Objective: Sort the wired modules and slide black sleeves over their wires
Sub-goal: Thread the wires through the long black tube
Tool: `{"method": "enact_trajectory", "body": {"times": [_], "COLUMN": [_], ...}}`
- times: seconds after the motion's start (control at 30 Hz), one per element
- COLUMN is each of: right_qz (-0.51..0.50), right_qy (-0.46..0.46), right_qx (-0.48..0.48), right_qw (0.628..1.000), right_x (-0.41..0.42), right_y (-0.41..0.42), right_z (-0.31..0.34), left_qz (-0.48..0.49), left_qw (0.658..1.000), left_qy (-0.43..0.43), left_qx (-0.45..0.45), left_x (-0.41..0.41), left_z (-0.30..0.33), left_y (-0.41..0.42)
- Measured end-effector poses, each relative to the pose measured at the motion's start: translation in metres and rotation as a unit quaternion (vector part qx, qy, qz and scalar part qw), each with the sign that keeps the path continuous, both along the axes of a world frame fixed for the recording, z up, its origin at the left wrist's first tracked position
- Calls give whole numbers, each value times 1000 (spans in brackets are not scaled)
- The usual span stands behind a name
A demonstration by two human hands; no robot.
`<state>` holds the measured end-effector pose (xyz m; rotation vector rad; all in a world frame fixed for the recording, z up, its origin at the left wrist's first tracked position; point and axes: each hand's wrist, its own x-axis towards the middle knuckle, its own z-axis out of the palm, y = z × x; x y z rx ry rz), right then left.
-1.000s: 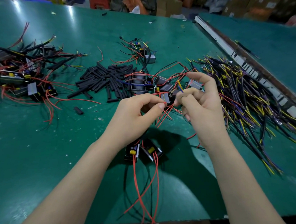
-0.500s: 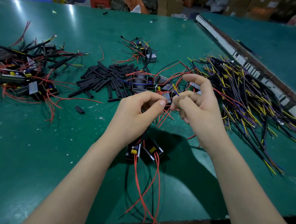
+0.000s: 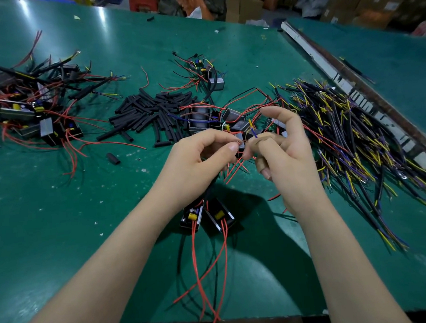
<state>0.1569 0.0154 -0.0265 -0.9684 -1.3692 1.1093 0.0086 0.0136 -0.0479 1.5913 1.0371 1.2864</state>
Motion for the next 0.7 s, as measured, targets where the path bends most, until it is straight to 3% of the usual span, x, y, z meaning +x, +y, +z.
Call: {"method": "enact_trajectory", "body": {"times": [0.33,0.57,0.7], "right_qz": [-5,6,17], "right_qy": [15,17,17], "right_qx": [11,11,15], "right_qw": [1000,1000,1000], "right_x": [0,-1,-2], "right_y": [-1,-1,-1], "right_z": [1,0,-3], "left_qz": [61,119,161], "left_qw": [998,974,957], "left_qy": [15,138,156], "left_qx": [6,132,183], "left_x": [0,1,2], "left_z": [-1,0,0], "left_y": [0,-2,-3]}}
